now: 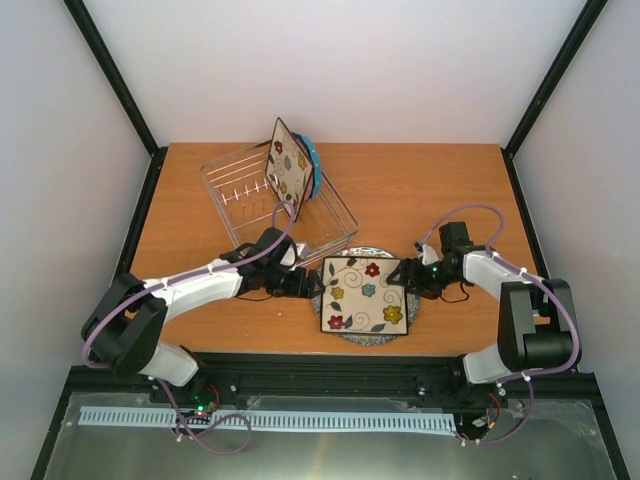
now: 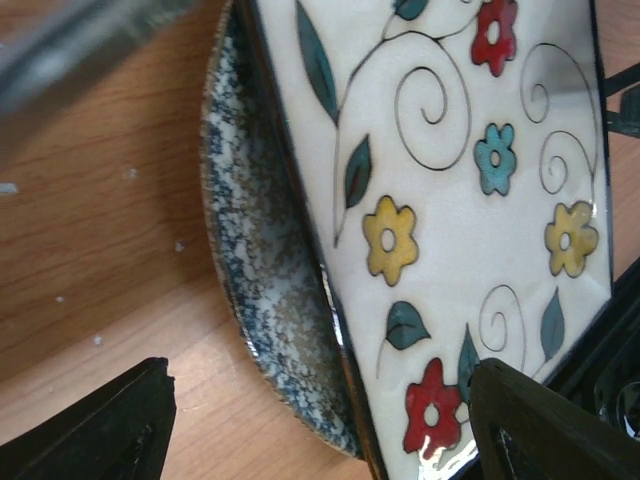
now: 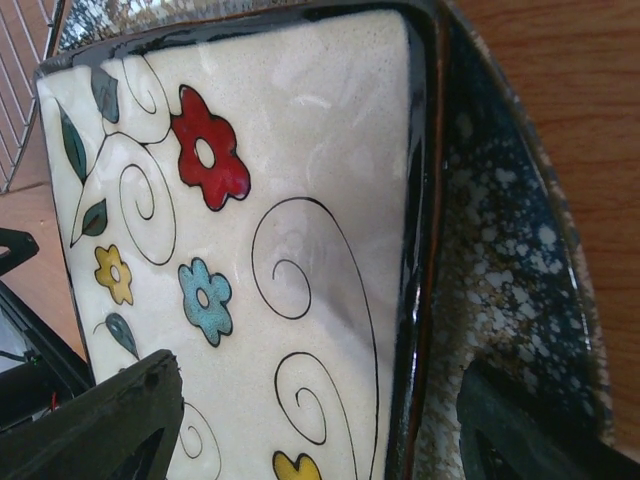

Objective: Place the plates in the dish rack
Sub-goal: Move the plate to the center of the board.

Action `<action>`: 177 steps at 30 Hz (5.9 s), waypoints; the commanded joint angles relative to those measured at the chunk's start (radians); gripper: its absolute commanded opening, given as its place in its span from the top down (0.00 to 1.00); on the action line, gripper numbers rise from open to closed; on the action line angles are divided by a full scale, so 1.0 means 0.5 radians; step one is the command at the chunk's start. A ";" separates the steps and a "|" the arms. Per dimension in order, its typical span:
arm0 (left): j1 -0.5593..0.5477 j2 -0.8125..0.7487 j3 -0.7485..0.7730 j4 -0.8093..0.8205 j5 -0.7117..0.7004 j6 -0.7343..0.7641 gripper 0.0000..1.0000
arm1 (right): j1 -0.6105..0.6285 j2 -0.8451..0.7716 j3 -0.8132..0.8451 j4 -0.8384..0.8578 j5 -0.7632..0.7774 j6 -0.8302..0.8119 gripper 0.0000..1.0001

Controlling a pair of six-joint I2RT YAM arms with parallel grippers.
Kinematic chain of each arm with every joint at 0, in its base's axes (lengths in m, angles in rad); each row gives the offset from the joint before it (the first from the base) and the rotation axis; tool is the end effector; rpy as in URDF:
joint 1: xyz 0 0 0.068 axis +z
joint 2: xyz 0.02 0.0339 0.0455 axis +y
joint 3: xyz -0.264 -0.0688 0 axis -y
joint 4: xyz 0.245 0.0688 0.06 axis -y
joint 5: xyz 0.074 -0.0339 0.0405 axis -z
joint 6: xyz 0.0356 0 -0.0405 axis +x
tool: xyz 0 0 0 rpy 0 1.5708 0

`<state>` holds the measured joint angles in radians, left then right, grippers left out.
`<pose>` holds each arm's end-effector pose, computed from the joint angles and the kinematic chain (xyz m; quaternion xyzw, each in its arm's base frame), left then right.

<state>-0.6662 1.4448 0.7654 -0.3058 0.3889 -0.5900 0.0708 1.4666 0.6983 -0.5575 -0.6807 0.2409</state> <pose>0.2072 -0.1801 0.1790 0.0915 0.9366 -0.3161 0.1204 0.2329 0.0390 0.1503 0.0388 0.9357 0.3452 0.0624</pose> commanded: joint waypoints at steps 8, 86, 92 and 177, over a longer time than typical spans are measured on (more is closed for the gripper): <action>0.068 0.158 0.029 0.175 -0.008 0.118 0.19 | -0.012 -0.208 0.078 -0.149 0.286 0.064 0.25; -0.717 0.218 -0.439 1.259 -1.040 -1.269 0.99 | -0.131 -0.721 0.769 -0.592 0.386 0.083 0.19; -0.742 0.362 -0.281 1.290 -0.982 -1.245 0.99 | -0.151 -0.670 1.009 -0.595 0.525 0.123 0.17; -0.526 0.600 0.540 0.916 -0.855 -0.677 0.38 | -0.183 -0.800 0.702 -1.358 1.092 0.025 0.01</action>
<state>-0.9276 1.8072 1.0580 0.1509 -0.0856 -0.9764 -0.0444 1.0111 1.0290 -1.1763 -0.1616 0.2802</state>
